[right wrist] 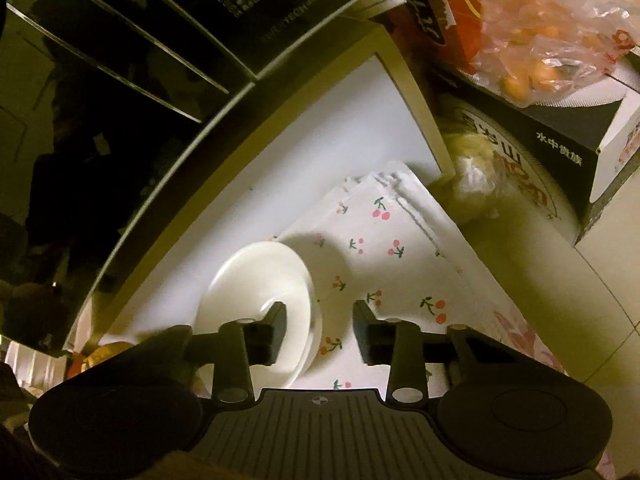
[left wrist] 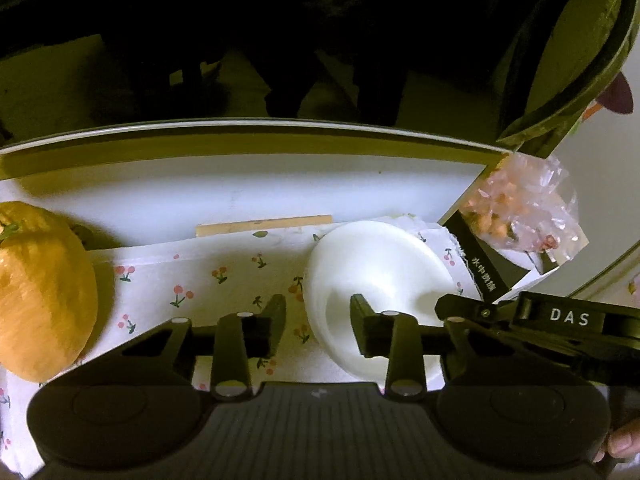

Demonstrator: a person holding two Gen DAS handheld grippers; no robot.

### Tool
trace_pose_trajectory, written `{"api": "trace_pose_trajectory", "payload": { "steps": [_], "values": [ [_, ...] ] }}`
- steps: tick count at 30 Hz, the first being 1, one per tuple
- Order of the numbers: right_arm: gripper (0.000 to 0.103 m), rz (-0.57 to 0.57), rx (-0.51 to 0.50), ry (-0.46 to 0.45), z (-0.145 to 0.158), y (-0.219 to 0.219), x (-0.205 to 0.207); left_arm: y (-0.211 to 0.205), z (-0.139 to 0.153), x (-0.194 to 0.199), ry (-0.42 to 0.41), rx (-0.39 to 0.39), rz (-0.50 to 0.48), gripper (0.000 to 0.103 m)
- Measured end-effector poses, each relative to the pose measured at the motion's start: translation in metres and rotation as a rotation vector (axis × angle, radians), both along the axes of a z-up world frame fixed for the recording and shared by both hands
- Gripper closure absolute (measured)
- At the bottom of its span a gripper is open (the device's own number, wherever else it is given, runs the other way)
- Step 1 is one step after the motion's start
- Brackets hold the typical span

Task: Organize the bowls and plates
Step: 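Close both grippers on the rim of the small white bowl, then lift the small white bowl with both grippers and carry it to the cream bowl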

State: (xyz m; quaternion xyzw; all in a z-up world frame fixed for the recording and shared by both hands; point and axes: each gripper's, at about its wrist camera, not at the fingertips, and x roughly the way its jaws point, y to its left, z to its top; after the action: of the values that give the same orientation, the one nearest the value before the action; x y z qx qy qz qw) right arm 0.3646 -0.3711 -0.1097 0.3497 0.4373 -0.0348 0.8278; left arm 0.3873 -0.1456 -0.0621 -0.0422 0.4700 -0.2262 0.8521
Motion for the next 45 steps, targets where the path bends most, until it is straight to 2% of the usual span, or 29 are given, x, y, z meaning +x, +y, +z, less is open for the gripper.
{"api": "trace_pose_trajectory", "payload": {
  "steps": [3,4,6,10,18,24,32,45],
  "values": [
    [0.078,0.006,-0.008,0.002,-0.003,0.002,0.002,-0.003,-0.003,0.0,-0.007,0.012,-0.006,0.077],
    [0.078,0.005,-0.007,0.004,-0.004,0.003,0.001,-0.003,-0.003,-0.001,-0.009,0.016,-0.006,0.082],
    [0.087,0.005,-0.011,0.009,-0.005,0.006,0.001,-0.006,-0.006,-0.001,-0.017,0.032,-0.008,0.087],
    [0.097,0.018,-0.035,0.0,-0.003,0.012,0.001,-0.01,-0.006,-0.002,-0.044,0.055,-0.004,0.092],
    [0.097,0.004,-0.06,0.003,0.007,0.019,-0.003,-0.012,-0.003,-0.006,-0.06,0.079,-0.008,0.092],
    [0.097,0.007,-0.057,-0.004,0.022,0.022,-0.009,-0.009,0.012,-0.012,-0.07,0.083,-0.015,0.092],
    [0.097,0.018,-0.077,-0.026,0.057,0.03,-0.024,-0.002,0.041,-0.032,-0.091,0.092,-0.021,0.092],
    [0.096,0.042,-0.097,-0.039,0.113,0.05,-0.074,0.013,0.084,-0.086,-0.126,0.116,-0.026,0.092]
  ]
}}
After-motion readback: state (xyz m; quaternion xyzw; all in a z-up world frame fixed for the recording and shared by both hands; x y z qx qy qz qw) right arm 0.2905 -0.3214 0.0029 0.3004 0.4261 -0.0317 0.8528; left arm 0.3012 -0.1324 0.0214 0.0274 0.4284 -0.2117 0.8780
